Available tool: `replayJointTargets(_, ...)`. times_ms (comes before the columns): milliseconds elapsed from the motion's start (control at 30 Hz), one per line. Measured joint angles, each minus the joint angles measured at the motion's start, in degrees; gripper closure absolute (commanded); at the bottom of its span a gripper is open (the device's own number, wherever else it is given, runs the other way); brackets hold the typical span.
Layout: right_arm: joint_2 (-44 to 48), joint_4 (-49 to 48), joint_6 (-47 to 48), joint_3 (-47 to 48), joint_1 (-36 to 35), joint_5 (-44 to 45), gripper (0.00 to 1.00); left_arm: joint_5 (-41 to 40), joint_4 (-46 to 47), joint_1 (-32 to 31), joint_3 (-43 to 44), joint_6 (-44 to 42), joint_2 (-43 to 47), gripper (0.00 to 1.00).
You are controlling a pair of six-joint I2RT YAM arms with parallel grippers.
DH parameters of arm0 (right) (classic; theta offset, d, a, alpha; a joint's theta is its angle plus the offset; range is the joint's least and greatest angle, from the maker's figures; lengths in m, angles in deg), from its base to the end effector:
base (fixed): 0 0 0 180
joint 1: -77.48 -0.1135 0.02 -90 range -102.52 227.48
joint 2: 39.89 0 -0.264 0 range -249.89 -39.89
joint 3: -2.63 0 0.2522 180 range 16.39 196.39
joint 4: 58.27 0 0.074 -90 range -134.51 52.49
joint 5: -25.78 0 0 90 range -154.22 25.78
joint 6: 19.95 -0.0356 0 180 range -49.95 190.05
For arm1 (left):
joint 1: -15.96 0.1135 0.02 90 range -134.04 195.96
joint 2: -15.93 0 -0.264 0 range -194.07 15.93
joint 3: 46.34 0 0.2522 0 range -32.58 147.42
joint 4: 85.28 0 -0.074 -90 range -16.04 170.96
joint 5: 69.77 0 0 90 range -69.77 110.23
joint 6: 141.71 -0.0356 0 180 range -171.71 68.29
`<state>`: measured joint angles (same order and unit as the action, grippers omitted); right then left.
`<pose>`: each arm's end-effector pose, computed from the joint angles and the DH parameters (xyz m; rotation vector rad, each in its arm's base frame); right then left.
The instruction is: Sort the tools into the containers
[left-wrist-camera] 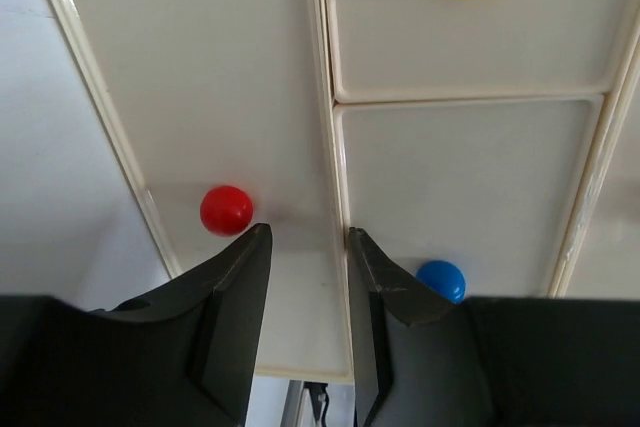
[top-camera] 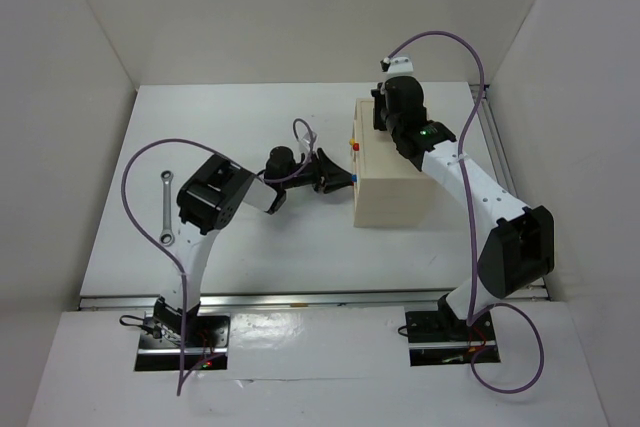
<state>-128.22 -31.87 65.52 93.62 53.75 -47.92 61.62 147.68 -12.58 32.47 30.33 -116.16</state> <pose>0.3366 0.1370 0.3455 -0.1462 1.9623 0.0401 0.3827 -0.2349 0.1067 -0.2161 2.0021 -1.9465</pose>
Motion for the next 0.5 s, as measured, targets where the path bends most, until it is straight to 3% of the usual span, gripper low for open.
replayJointTargets(133,0.0,0.0,0.0,0.0,0.0,0.0,1.00,-4.2,-8.8,-0.5,-0.5,-4.2,4.2,0.53)
replayJointTargets(300,0.0,0.0,0.0,0.0,0.0,0.1,1.00,-12.7,-23.6,-1.8,-0.1,-10.3,10.3,0.43)
replayJointTargets(500,0.0,0.0,0.0,0.0,0.0,0.1,1.00,-16.5,-27.3,-2.6,-0.7,-12.3,12.3,0.43)
